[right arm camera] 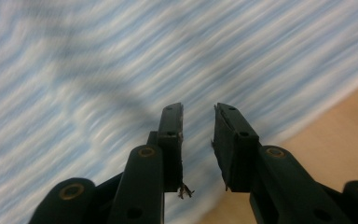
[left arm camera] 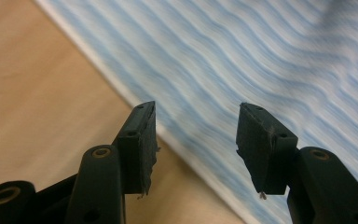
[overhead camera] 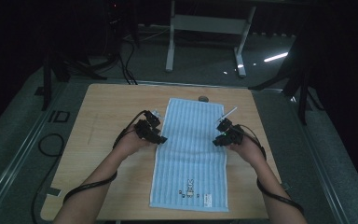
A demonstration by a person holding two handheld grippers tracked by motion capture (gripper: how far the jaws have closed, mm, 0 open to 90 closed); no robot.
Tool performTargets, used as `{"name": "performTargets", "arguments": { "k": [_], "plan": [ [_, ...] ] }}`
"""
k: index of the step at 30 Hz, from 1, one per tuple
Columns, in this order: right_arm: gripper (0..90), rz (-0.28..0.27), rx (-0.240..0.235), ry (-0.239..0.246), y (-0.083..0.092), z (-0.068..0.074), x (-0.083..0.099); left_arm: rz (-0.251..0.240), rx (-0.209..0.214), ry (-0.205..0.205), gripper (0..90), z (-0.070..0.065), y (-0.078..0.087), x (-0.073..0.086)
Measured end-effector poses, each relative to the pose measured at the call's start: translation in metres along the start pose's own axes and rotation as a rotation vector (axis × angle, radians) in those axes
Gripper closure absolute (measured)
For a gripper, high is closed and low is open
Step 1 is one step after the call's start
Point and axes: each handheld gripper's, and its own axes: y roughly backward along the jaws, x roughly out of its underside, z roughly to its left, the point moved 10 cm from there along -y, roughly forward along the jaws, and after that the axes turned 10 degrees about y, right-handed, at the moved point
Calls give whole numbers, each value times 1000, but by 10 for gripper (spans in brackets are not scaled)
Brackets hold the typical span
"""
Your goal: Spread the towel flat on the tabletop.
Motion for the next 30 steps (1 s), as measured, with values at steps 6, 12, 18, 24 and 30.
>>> {"name": "performTargets", "arguments": {
  "k": [6, 12, 18, 24, 30],
  "plan": [
    [711, 55, 5, 35, -23, 12, 20, 63, 21, -53, 474, -17, -21, 18],
    [744, 68, 18, -17, -36, -7, 20, 79, 26, -43, 474, -17, -33, 16],
    [709, 70, 36, -52, -41, -28, 11, 107, 17, -35, 459, -18, -44, 14],
    [784, 29, 0, -33, -29, -11, 5, 111, 31, -52, 455, -26, -47, 18],
    [844, 26, -22, 6, -21, 16, 22, 101, 29, -55, 454, -29, -45, 25]
  ]
}}
